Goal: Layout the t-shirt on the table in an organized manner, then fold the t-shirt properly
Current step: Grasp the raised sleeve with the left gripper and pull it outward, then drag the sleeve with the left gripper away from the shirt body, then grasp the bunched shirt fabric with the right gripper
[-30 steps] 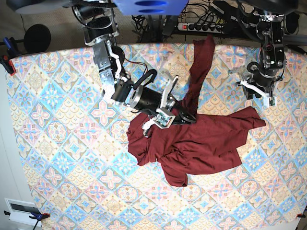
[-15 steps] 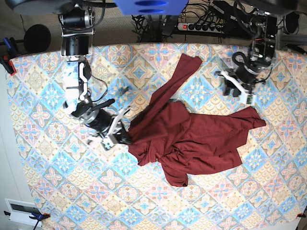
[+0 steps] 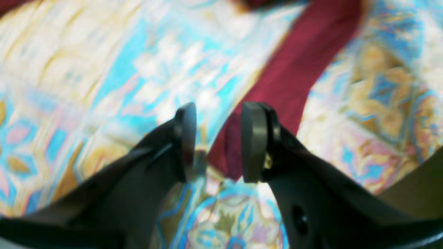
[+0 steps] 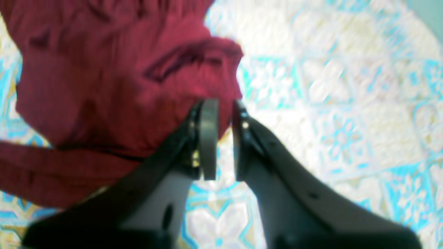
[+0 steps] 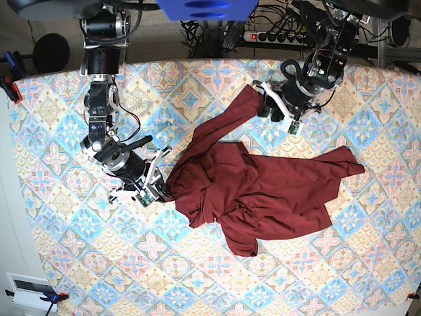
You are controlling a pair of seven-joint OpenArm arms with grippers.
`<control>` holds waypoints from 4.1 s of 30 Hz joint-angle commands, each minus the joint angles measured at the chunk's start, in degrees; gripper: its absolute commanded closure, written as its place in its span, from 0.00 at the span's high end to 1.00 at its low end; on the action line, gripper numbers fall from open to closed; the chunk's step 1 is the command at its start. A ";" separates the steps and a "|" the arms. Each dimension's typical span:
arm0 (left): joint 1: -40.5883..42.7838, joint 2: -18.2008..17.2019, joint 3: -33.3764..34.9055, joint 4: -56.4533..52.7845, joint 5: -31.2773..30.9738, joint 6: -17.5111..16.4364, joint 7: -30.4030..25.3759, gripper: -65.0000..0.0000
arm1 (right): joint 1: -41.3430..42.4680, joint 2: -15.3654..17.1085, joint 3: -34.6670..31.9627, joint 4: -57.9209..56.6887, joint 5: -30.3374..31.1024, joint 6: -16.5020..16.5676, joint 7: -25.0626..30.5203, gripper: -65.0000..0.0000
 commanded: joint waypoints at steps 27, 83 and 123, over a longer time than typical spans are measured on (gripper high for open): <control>-3.37 2.99 9.82 -2.07 4.41 0.21 -1.17 0.31 | -2.73 0.35 0.13 5.00 1.06 -0.19 1.13 0.14; 15.45 -17.14 -53.13 0.57 5.02 -3.22 -1.25 0.00 | -2.38 0.44 -9.54 4.38 0.80 -0.19 0.60 0.14; 10.70 -7.99 -55.50 -17.45 5.02 -3.31 -5.91 0.00 | 12.83 -2.46 -9.98 -13.73 0.80 -0.19 -5.82 0.35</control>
